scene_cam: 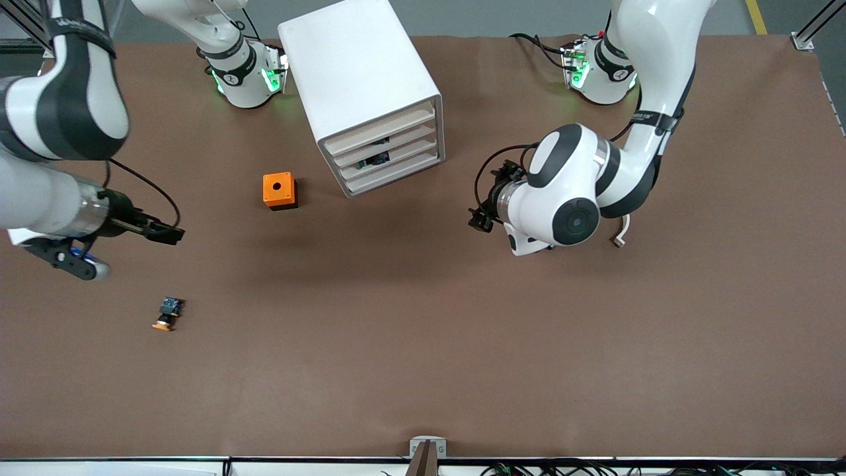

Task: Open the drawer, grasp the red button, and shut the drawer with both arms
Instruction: 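Reach the left gripper to the drawer handle while the right gripper approaches the cabinet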

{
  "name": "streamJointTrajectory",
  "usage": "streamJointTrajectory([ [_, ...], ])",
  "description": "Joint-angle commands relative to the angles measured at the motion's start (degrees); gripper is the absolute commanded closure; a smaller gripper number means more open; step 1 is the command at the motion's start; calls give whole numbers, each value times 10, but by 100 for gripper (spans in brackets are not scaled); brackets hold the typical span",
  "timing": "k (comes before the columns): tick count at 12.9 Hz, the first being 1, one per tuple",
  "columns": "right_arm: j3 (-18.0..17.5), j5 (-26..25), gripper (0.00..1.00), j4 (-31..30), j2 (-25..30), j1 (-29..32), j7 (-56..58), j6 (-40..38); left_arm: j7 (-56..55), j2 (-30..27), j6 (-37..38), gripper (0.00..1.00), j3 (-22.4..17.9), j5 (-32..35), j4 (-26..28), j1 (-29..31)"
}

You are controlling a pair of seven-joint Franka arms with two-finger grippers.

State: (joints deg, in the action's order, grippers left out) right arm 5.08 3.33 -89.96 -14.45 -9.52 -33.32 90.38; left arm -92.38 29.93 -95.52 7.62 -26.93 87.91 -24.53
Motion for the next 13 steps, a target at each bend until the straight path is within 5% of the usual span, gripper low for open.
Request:
streamJointTrajectory([
  [1, 4, 4, 0, 3, -12, -39, -96, 2, -98, 26, 8, 0, -1, -67, -19, -3],
  [3, 4, 8, 0, 4, -21, -64, -152, 12, -165, 49, 9, 0, -1, -145, -18, -10],
  [13, 4, 32, 0, 9, -73, -156, -346, 77, -389, 126, 14, 5, -1, -302, -21, -48],
])
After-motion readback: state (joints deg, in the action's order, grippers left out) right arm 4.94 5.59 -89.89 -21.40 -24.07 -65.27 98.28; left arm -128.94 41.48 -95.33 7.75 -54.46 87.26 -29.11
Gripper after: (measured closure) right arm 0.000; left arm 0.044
